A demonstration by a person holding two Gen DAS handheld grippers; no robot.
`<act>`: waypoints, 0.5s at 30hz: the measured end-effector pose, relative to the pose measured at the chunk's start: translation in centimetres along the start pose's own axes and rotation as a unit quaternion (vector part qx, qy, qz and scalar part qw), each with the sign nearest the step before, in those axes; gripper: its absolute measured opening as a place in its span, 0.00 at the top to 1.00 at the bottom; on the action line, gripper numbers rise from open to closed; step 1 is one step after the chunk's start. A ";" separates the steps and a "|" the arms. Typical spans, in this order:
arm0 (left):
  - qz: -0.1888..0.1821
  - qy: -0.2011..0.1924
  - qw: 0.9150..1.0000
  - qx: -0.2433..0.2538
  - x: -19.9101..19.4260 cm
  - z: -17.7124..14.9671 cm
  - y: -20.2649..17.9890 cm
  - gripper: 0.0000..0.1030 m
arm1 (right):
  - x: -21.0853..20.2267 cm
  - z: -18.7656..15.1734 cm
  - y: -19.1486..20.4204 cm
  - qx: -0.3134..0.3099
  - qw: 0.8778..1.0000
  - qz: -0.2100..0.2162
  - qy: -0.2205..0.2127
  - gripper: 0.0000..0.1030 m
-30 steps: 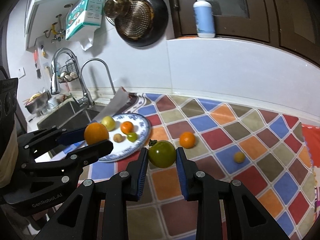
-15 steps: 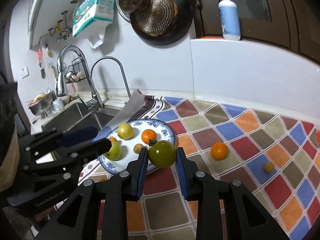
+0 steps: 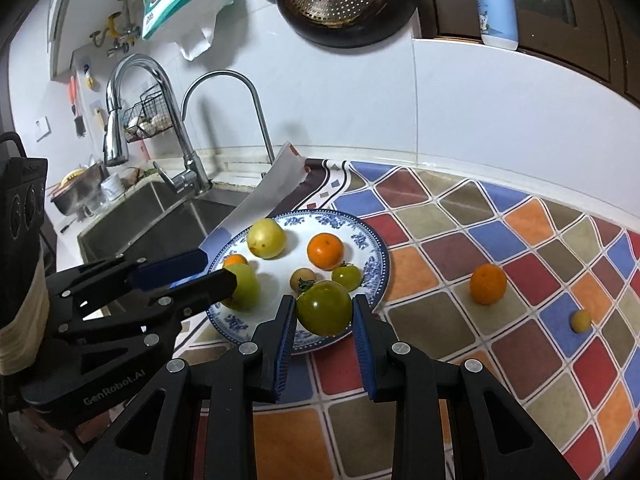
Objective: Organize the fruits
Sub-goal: 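Move left gripper toward the dropped orange while right gripper keeps holding the tomato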
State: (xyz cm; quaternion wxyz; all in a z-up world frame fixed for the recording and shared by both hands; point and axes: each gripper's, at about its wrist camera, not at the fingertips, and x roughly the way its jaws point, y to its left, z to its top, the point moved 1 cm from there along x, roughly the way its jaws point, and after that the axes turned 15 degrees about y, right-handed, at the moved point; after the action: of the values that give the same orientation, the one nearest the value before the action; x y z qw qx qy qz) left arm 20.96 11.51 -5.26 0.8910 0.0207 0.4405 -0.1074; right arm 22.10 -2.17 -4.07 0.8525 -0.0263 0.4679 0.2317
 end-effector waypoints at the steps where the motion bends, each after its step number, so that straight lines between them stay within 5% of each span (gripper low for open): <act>1: -0.001 -0.001 1.000 -0.001 0.0 0.0 0.0 0.68 | 0.0 0.0 0.0 0.000 1.000 0.000 0.001 0.72; 15: -0.028 0.002 0.999 0.015 0.9 -0.7 -0.4 0.68 | 0.1 -0.2 1.0 -0.010 1.000 -0.020 0.016 0.72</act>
State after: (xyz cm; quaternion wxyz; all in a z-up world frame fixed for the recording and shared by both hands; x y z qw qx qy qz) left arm 20.87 11.01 -6.33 0.8866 0.0219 0.4408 -0.1388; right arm 21.61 -1.31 -4.10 0.8490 -0.0473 0.4786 0.2190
